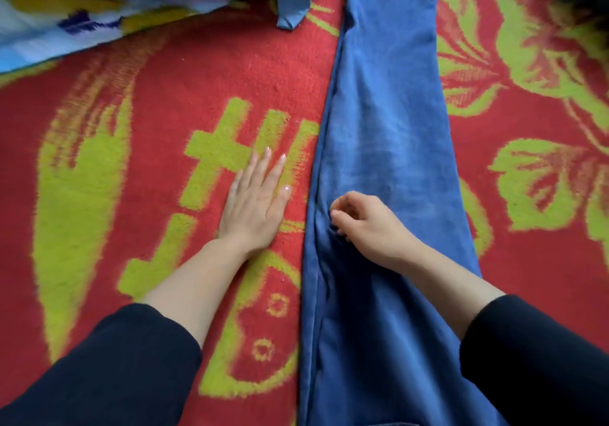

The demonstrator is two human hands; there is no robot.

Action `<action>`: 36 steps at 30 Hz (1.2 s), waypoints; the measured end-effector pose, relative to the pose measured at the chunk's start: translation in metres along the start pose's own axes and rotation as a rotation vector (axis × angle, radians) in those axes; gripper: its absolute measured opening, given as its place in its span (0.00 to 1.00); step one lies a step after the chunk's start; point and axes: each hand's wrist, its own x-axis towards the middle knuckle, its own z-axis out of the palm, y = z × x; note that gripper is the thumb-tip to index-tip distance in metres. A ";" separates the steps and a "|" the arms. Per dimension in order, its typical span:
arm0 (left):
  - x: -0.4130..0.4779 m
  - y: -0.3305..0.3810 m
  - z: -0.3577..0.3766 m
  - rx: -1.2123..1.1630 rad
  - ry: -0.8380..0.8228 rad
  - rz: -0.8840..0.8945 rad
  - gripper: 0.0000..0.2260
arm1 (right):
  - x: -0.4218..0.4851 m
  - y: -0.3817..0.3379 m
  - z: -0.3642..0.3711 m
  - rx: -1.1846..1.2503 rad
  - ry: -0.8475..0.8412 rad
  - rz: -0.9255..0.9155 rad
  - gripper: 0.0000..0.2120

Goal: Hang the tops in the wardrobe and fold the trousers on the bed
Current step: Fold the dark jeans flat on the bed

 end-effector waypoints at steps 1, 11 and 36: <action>-0.006 0.003 -0.001 -0.109 -0.016 -0.037 0.28 | -0.006 0.001 0.003 -0.025 -0.032 0.008 0.04; -0.171 0.077 0.034 -0.450 -0.025 -0.156 0.22 | -0.131 0.050 0.008 -0.139 0.284 0.084 0.10; -0.360 0.109 0.048 -0.627 -0.327 -0.607 0.22 | -0.337 0.147 0.061 0.391 0.226 0.454 0.08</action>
